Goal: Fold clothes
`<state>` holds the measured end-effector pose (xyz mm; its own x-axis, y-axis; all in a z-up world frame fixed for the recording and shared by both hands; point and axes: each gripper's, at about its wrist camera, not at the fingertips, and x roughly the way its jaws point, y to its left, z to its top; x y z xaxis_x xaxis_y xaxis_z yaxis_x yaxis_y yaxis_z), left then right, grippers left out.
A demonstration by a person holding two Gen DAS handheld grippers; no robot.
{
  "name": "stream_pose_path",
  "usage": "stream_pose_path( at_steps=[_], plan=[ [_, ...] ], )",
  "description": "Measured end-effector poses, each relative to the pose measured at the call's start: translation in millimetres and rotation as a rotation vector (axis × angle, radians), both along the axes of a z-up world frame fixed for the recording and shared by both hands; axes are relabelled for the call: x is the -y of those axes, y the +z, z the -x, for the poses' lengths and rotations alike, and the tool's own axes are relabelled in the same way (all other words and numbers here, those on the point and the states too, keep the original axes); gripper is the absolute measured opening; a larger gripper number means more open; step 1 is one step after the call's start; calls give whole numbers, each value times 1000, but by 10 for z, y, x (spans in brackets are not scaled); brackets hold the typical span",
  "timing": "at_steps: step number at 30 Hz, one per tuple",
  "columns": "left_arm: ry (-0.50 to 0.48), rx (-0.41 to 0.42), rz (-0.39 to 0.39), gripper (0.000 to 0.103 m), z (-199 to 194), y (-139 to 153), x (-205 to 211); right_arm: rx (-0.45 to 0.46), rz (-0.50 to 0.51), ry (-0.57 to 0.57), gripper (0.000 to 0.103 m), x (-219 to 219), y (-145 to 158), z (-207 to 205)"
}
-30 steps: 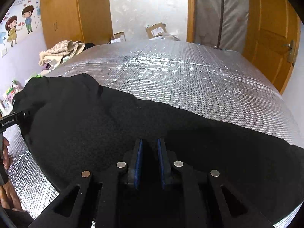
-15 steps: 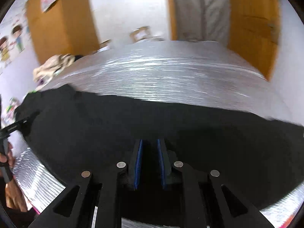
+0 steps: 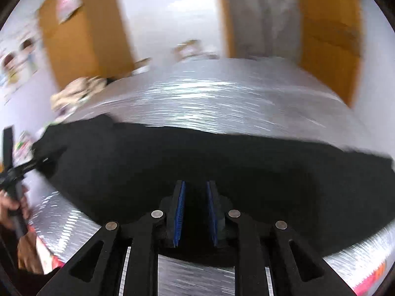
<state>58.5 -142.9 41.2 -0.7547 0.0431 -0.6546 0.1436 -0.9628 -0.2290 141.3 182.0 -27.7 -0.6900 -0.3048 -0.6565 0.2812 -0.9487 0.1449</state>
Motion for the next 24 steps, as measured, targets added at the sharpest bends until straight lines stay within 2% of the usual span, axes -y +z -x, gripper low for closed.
stream_pose_path(
  at_steps=[3, 6, 8, 10, 11, 14, 19, 24],
  plan=[
    [78, -59, -26, 12, -208, 89, 278, -29, 0, 128, 20, 456, 104, 79],
    [205, -125, -84, 18, -446, 169, 698, -38, -6, 205, 20, 793, 117, 155],
    [285, -151, -153, 27, -586, 177, 996, -38, -7, 246, 21, 996, 101, 200],
    [340, -161, -227, 41, -681, 144, 1261, -32, -7, 279, 21, 1156, 68, 262],
    [353, -165, -253, 42, -698, 119, 1342, -27, -6, 296, 21, 1235, 49, 301],
    [394, -169, -324, 44, -727, 34, 1569, -12, -5, 327, 21, 1413, -26, 327],
    [446, -100, -402, 44, -663, -204, 1735, 28, -15, 346, 21, 1543, -158, 394],
    [501, -101, -434, 44, -703, -241, 1780, 47, -14, 332, 21, 1551, -226, 414]
  ],
)
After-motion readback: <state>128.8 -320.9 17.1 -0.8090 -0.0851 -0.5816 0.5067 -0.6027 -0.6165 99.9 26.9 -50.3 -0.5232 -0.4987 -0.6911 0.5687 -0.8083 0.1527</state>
